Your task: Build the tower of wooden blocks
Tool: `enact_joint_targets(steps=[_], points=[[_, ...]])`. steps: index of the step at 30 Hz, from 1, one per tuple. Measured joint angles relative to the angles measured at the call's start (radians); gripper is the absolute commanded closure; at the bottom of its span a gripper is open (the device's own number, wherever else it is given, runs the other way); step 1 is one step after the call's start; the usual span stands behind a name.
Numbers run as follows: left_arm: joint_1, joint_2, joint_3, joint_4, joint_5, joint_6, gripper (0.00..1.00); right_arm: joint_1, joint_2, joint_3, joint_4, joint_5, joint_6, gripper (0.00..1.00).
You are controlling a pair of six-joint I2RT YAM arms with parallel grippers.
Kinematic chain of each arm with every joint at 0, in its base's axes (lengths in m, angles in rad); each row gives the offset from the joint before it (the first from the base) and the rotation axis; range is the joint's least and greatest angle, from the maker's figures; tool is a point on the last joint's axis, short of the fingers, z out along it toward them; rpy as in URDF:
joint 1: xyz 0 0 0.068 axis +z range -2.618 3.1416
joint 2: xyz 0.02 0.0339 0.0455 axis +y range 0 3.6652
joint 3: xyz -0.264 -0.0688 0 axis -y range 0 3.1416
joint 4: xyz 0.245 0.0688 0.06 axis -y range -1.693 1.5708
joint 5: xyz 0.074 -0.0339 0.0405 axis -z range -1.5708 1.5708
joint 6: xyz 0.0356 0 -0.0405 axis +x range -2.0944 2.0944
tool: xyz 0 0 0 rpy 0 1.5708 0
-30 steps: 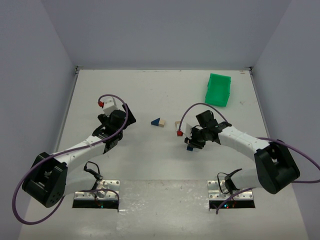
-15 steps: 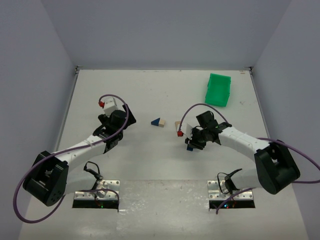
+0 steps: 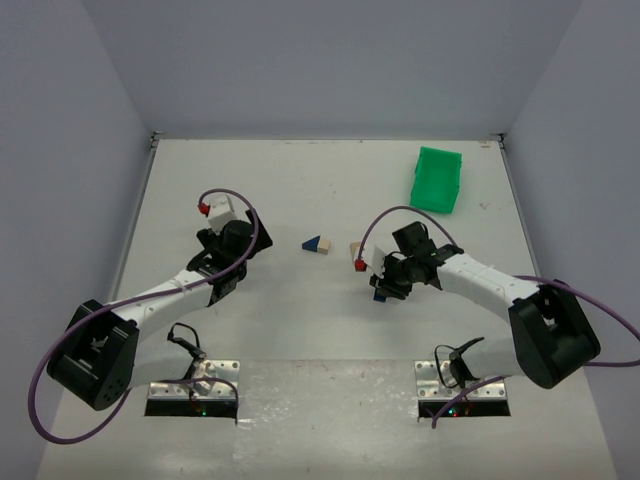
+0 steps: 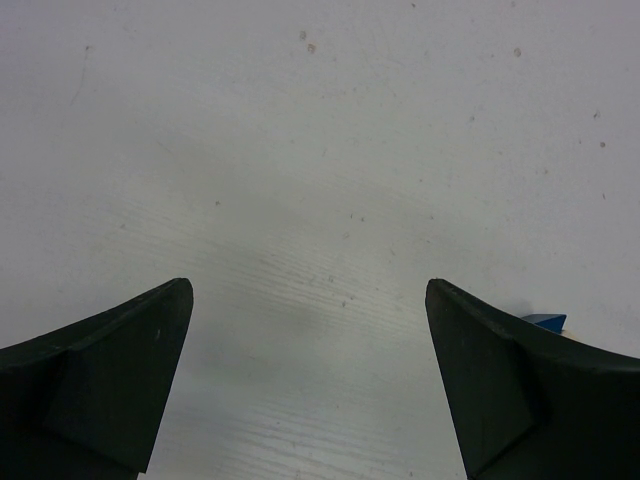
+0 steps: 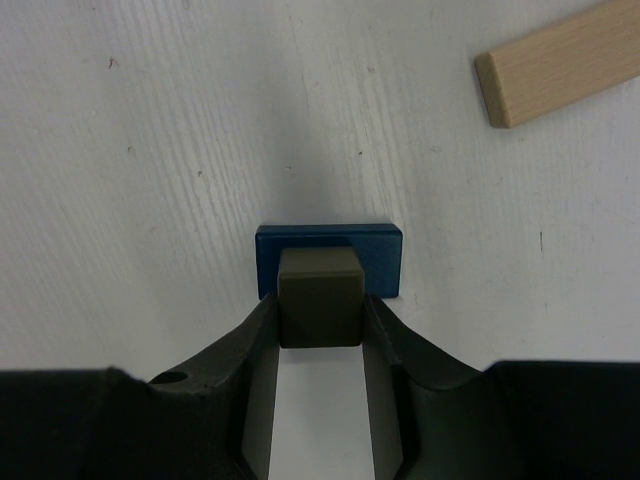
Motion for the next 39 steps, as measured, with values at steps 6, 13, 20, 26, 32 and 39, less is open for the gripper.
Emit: enact_joint_targets(steps=[6,13,20,26,32,39], points=[[0.0,0.0,0.0,0.0,0.0,0.0,0.0,0.0,0.0,0.0,0.002,0.0,0.013,0.65],[0.0,0.0,0.0,0.0,0.003,0.0,0.0,0.0,0.0,-0.002,0.023,0.001,0.021,0.64],[0.0,0.003,0.0,0.0,0.003,0.0,0.0,0.0,0.0,-0.002,0.033,0.001,0.028,0.64],[0.0,0.003,0.0,0.0,0.003,0.0,0.0,0.0,0.0,-0.006,0.03,0.001,0.026,0.63],[0.0,0.003,0.0,0.0,0.003,0.0,0.0,0.0,0.0,-0.014,0.037,0.001,0.027,0.57],[0.0,0.003,0.0,0.0,0.003,0.0,0.0,0.0,0.0,-0.018,0.039,0.01,0.031,0.5]])
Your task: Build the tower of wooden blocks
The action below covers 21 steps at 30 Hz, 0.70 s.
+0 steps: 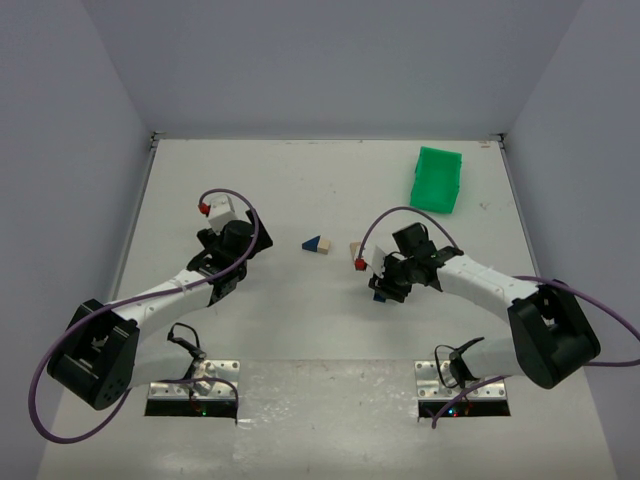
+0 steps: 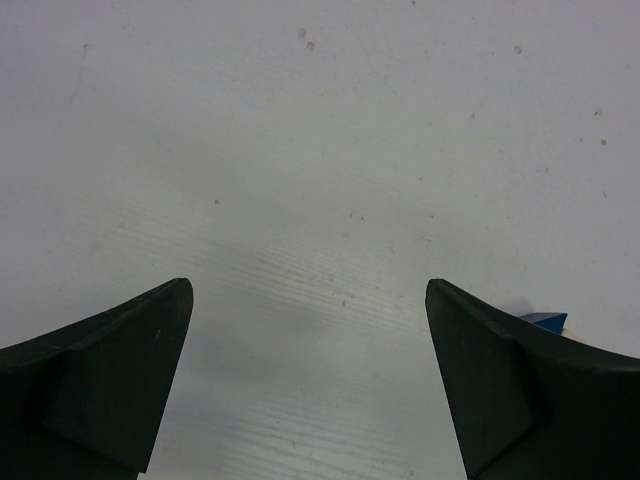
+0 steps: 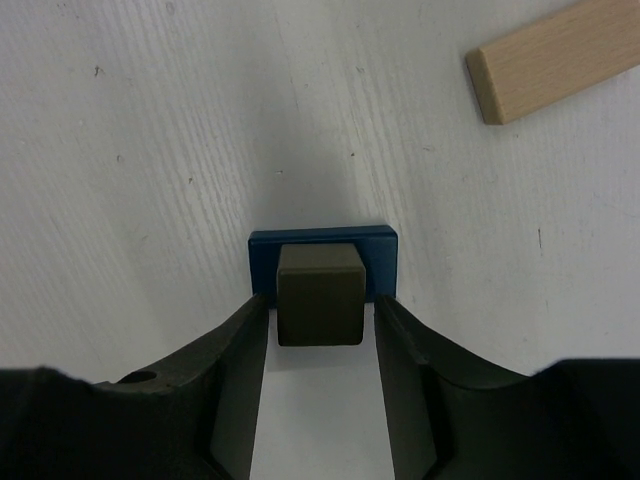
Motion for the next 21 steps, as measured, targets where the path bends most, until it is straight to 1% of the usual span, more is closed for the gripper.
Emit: enact_joint_targets(steps=[3,4,5,8,10,11,15,21], points=[[0.0,0.0,0.0,0.0,0.0,0.0,0.0,0.0,0.0,0.0,0.0,0.005,0.004,0.43],[0.0,0.0,0.0,0.0,0.0,0.0,0.0,0.0,0.0,0.0,0.001,0.007,0.007,0.39],[0.0,0.0,0.0,0.0,0.0,0.0,0.0,0.0,0.0,0.0,0.002,0.008,0.008,0.37],[0.0,0.0,0.0,0.0,0.0,0.0,0.0,0.0,0.0,0.0,0.005,0.012,0.011,0.2],[0.0,0.0,0.0,0.0,0.0,0.0,0.0,0.0,0.0,0.0,0.004,0.014,0.016,0.03],[0.0,0.0,0.0,0.0,0.0,0.0,0.0,0.0,-0.002,0.002,0.0,0.013,0.014,0.01],[0.0,-0.002,0.0,-0.001,0.001,0.0,0.0,0.0,-0.034,0.035,-0.034,0.008,0.016,0.01],[0.0,-0.048,0.0,-0.004,0.015,0.0,0.0,0.0,-0.081,0.15,-0.059,-0.045,0.017,0.01]])
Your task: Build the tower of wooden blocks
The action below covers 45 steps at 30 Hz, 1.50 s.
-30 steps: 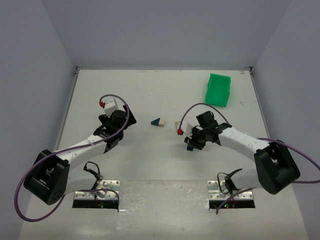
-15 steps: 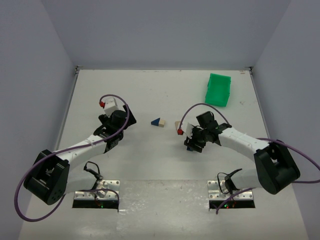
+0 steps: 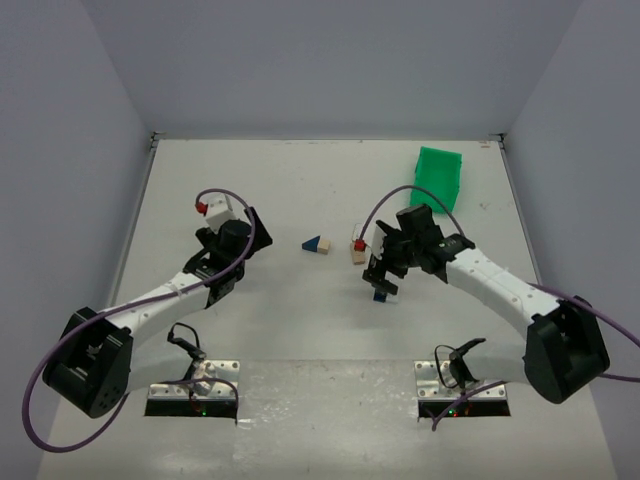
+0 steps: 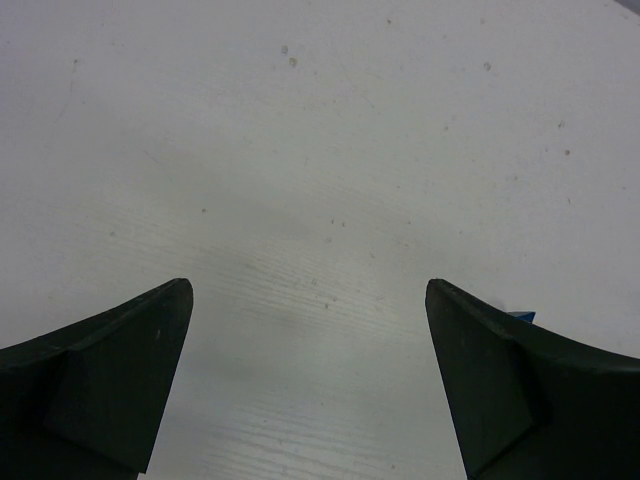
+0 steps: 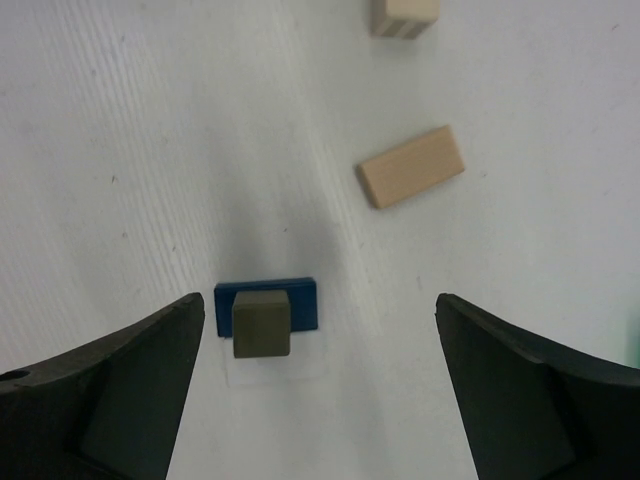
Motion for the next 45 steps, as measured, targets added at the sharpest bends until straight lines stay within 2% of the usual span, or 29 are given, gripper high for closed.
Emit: enact_joint_targets(steps=[3,7,15,22,29,34,45], points=[[0.0,-0.054,0.0,-0.004,0.005,0.0,0.0,0.001,0.023,0.104,-0.006,-0.022,0.042,0.01],[0.001,-0.145,0.0,0.001,0.015,-0.001,0.0,0.002,0.137,0.327,0.027,-0.081,0.093,0.01],[0.001,-0.201,0.0,0.017,0.059,0.013,0.0,0.029,0.472,0.667,0.058,-0.101,0.122,0.01],[0.001,-0.268,-0.028,0.033,0.067,0.03,0.0,0.082,0.607,0.585,0.043,0.049,0.125,0.01],[0.001,-0.312,-0.071,0.049,0.066,0.031,0.0,0.131,0.666,0.568,0.023,0.095,0.128,0.01],[0.001,-0.312,-0.073,0.049,0.062,0.031,0.0,0.14,0.717,0.568,0.071,0.156,0.147,0.02],[0.001,-0.299,-0.073,0.064,0.054,0.03,0.0,0.163,0.763,0.568,0.14,0.211,0.179,0.17]])
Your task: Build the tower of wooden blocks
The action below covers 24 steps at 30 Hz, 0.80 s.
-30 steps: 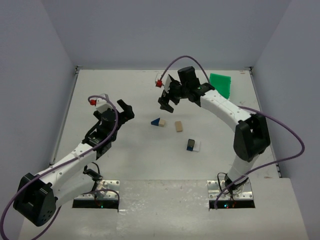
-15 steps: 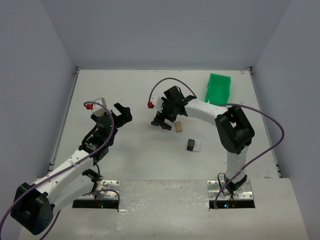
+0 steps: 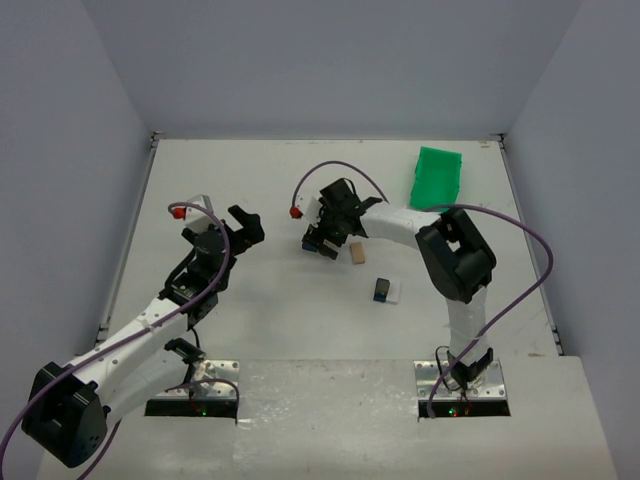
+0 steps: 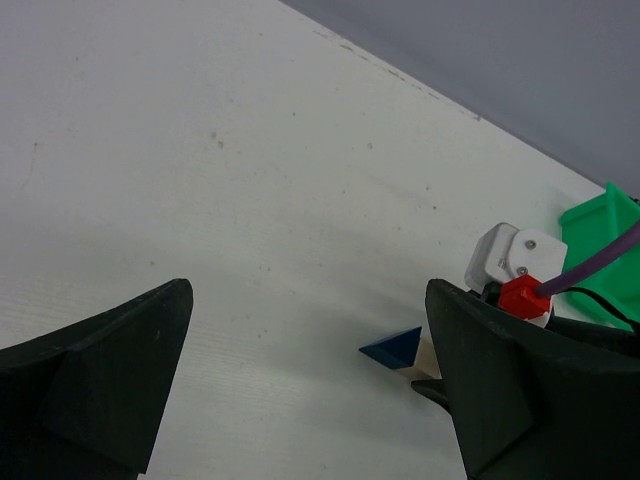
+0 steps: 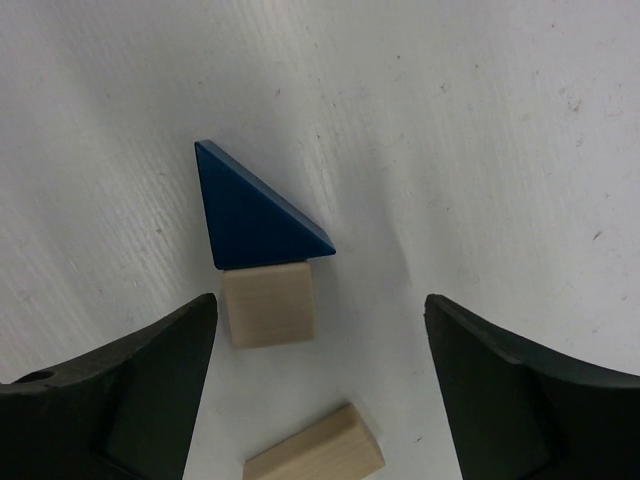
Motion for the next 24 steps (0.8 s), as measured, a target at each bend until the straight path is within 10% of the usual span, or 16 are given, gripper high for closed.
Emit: enact_joint_targets(steps=[9,24], points=[[0.0,0.008,0.0,0.0,-0.006,0.0,0.0,0.002,0.004,0.0,0.022,-0.004,0.025,0.59],[0.001,0.005,0.0,-0.001,-0.024,0.0,0.0,-0.011,-0.09,-0.023,-0.016,-0.028,-0.028,0.8]])
